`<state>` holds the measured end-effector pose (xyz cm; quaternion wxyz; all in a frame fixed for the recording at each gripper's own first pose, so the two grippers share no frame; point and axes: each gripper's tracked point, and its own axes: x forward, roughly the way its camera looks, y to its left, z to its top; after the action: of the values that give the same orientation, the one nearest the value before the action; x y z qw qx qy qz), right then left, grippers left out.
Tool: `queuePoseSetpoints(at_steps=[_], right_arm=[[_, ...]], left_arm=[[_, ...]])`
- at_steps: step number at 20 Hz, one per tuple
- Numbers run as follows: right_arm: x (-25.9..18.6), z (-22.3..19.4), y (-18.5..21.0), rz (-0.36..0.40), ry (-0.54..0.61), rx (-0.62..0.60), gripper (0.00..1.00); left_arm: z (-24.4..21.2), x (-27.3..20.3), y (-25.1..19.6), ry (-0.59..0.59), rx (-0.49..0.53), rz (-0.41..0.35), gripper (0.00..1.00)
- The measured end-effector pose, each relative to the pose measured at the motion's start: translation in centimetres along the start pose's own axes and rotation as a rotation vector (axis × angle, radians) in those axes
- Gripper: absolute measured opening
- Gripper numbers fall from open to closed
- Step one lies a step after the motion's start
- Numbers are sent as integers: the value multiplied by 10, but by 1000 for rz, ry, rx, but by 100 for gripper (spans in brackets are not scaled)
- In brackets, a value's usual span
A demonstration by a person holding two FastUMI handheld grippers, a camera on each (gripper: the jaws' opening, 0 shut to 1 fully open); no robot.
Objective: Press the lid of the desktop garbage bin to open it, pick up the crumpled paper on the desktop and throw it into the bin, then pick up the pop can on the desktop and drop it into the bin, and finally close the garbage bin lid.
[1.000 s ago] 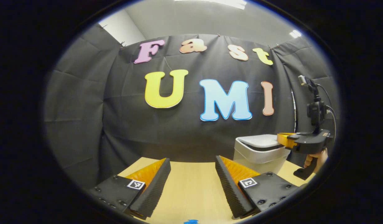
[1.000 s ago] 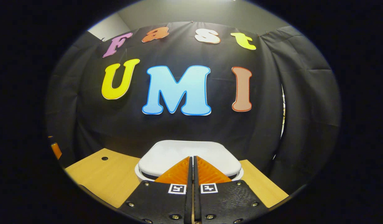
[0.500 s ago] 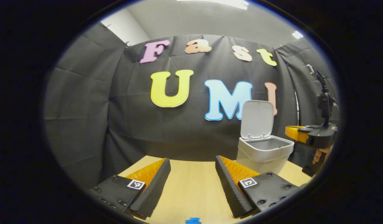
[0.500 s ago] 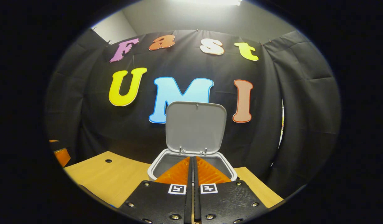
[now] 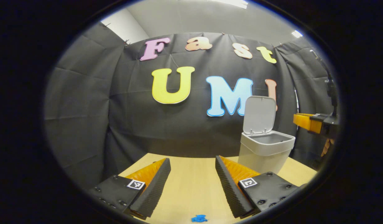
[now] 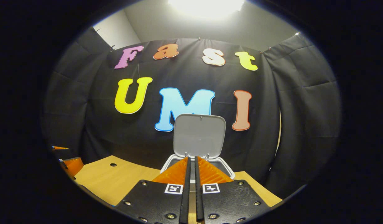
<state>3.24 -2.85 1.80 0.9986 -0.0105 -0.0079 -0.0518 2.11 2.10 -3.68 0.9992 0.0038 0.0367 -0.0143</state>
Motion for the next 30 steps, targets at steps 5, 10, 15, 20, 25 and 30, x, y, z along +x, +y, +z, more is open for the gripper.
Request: queuePoseSetpoints(at_steps=[5,10,15,20,25,30], right_arm=[[-22,10,7,-39,-27,4,27],[-42,-2,17,-77,29,-2,51],[-57,-23,29,-92,116,7,87],[-68,-23,38,-77,117,-25,95],[-70,-21,35,-40,110,4,94],[-78,-26,16,-43,122,-2,94]], left_arm=[[-8,-2,12,13,19,-26,96],[-41,-1,15,59,38,-93,96],[-92,-9,16,141,53,-165,96],[-144,-21,9,225,102,-204,95],[-195,-25,-10,357,78,-222,96],[-262,-32,-25,565,92,-217,96]])
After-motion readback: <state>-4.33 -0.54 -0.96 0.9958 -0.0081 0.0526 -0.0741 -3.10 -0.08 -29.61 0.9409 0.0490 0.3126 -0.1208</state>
